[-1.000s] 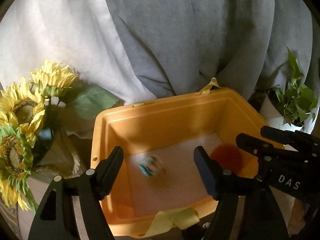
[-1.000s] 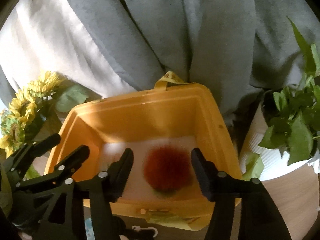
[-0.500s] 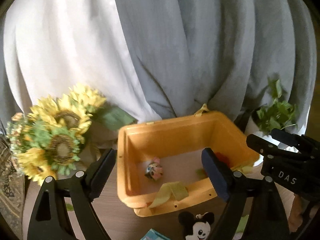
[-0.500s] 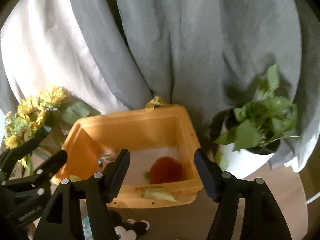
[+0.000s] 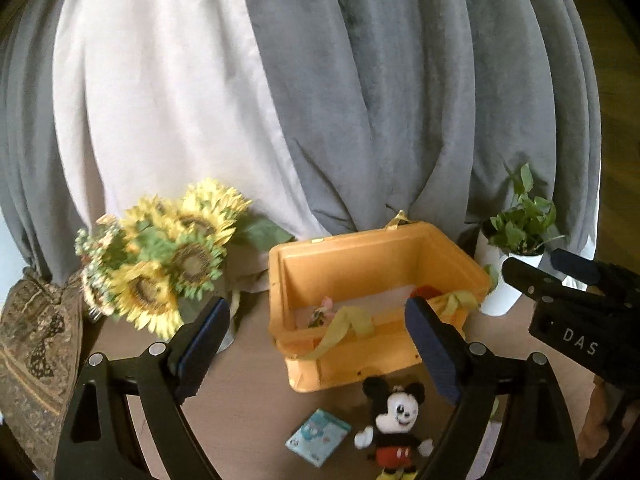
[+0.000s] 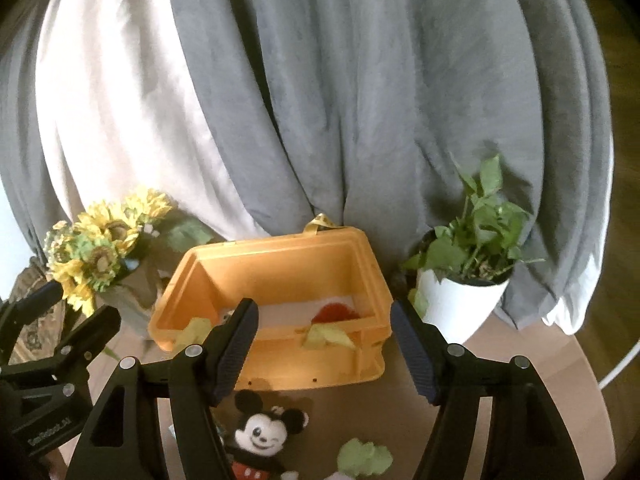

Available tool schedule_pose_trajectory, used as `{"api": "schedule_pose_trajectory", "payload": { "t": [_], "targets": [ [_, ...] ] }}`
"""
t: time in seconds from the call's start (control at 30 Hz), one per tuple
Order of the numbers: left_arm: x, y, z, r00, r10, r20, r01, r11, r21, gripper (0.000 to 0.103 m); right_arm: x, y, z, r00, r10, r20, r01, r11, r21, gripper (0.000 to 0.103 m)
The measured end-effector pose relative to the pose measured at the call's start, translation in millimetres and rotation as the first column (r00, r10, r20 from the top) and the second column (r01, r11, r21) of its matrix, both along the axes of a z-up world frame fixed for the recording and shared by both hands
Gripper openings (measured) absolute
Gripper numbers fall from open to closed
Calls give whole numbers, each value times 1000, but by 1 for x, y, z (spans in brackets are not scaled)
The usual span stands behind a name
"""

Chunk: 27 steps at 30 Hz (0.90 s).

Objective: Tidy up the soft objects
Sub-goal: 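Withdraw both tools from the crate back toward the table items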

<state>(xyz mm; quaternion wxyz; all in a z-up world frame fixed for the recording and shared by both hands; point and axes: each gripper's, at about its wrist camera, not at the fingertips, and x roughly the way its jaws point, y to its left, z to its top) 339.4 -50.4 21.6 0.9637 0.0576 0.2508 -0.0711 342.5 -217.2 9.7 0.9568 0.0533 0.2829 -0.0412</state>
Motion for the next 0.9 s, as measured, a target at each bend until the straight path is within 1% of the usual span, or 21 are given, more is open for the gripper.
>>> {"api": "schedule_pose_trajectory", "payload": {
  "t": [0.17,0.37,0.47,0.53,0.73,0.9],
  "targets": [
    [-26,8,-3,1000,10,2,-10,1000,14,90,-27,11,2,1000,9,20,-8,999,-44,69],
    [-56,16,-13,999,34,-2,-34,999,3,90,-56,19,-2,999,17,42,-15,998,-65,69],
    [-68,19,-18,999,37,-6,-37,999,-5,90,-67,21,-8,999,26,36,-24,998,-51,70],
    [-78,19,-21,999,46,1,-46,999,3,90,-74,21,-13,999,33,33,-32,999,-33,69],
    [-101,19,-32,998,66,24,-67,997,36,90,-92,23,-27,998,52,30,-51,998,-21,70],
    [-115,19,-43,997,75,9,-75,997,37,90,-104,21,-38,998,63,30,-63,998,-8,70]
  ]
}}
